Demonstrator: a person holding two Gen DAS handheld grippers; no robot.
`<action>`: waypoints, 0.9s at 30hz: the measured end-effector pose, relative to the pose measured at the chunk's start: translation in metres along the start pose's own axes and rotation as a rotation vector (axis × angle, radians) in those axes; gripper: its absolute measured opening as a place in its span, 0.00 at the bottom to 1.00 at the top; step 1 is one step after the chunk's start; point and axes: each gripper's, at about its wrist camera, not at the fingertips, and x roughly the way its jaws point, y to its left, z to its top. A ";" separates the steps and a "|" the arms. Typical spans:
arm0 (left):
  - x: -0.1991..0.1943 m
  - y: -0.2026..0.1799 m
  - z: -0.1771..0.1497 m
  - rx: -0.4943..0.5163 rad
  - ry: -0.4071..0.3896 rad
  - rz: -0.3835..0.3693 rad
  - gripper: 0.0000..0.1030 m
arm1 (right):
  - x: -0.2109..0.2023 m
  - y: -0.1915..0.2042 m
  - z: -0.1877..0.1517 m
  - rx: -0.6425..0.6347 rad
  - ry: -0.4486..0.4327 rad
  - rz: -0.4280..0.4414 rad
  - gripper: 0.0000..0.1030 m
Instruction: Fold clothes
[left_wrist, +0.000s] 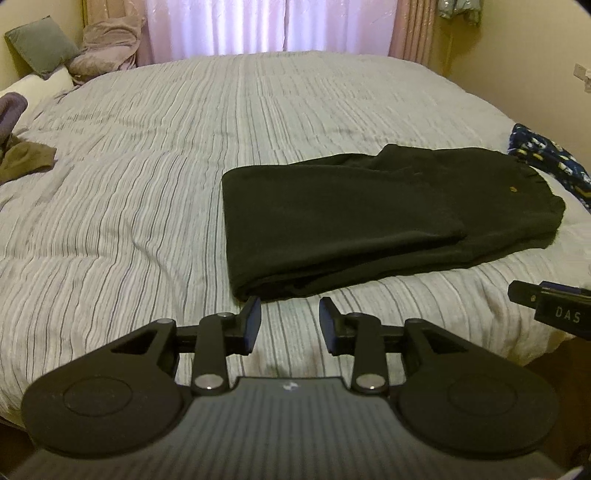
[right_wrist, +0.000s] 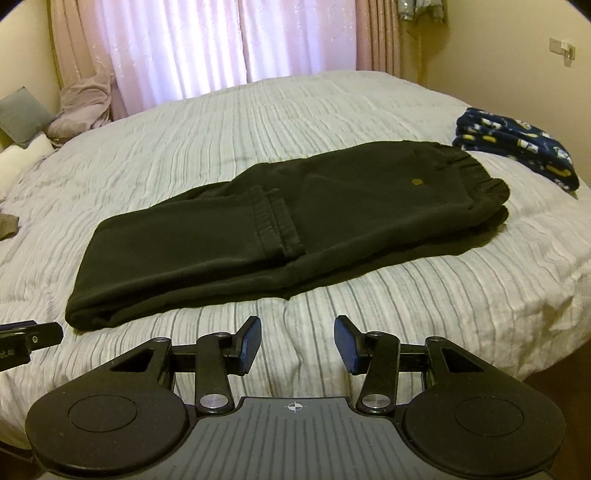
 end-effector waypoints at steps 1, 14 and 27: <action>-0.002 0.000 0.000 0.001 -0.003 -0.002 0.29 | -0.002 -0.001 0.000 0.002 -0.002 0.000 0.46; -0.006 -0.002 0.002 0.004 -0.014 -0.004 0.30 | -0.004 -0.008 0.002 0.019 -0.004 -0.014 0.46; 0.006 -0.014 0.003 0.025 0.018 0.004 0.31 | 0.006 -0.024 0.000 0.061 0.010 -0.012 0.46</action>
